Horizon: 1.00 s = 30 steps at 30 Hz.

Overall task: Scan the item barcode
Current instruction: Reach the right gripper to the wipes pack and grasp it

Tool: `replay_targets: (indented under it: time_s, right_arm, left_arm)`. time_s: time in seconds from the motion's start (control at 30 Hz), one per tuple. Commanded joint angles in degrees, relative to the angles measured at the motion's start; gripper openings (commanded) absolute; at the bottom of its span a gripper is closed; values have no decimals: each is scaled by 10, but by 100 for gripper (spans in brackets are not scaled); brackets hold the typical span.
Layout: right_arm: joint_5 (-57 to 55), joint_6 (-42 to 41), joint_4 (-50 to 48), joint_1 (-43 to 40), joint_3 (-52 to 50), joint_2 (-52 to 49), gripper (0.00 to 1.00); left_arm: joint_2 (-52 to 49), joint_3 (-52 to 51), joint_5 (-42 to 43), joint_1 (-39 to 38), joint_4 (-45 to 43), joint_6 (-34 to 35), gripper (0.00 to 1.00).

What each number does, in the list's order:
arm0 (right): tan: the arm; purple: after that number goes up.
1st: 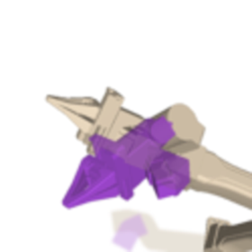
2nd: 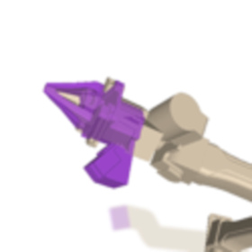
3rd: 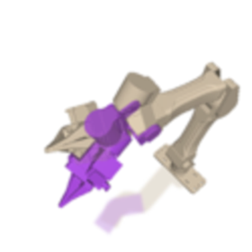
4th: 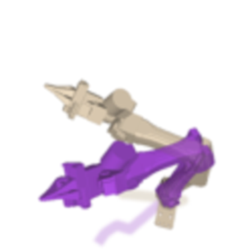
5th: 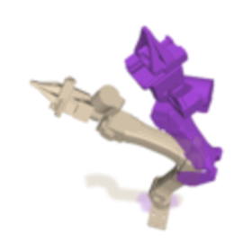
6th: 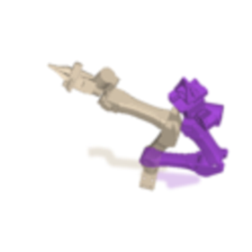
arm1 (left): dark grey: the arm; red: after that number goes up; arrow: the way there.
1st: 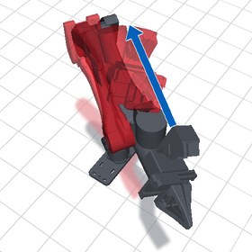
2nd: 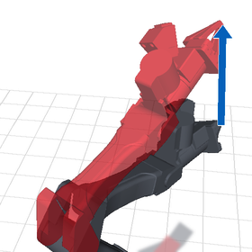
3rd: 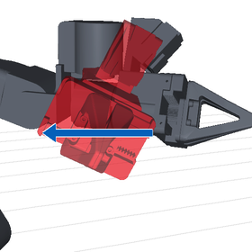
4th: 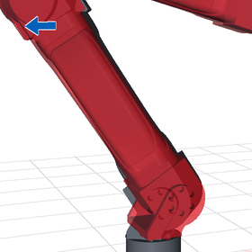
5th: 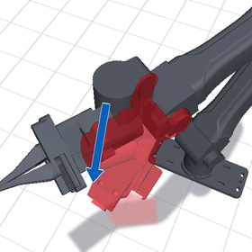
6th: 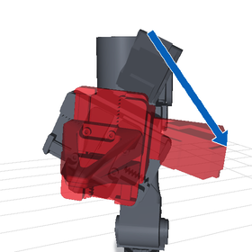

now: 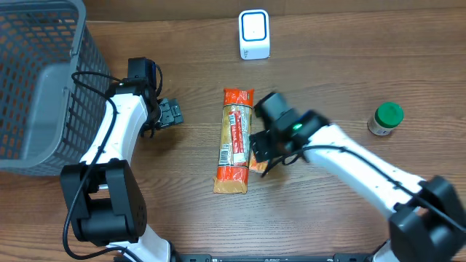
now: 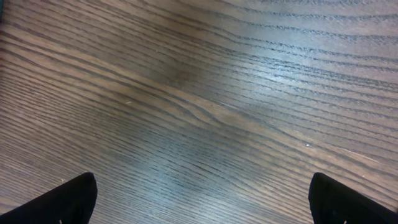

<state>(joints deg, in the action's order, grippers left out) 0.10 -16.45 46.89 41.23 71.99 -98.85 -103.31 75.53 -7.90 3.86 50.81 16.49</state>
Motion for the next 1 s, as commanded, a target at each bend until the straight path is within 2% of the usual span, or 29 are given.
replay_targets:
  time_s: [0.0,0.23,0.47,0.97]
  right_arm:
    - [-164,0,-12,45,-5,-32,72]
    - [-177,-1,-55,66,-5,-77,68]
    - [-177,1,-91,59,-5,-80,62]
    - [-176,4,-104,59,-25,-80,62]
  left_arm:
    - [2,-1,5,3,-1,-2,100]
    - [2,-1,5,3,-1,-2,100]
    - [2,-1,5,3,-1,-2,100]
    - [2,-1,5,3,-1,-2,100]
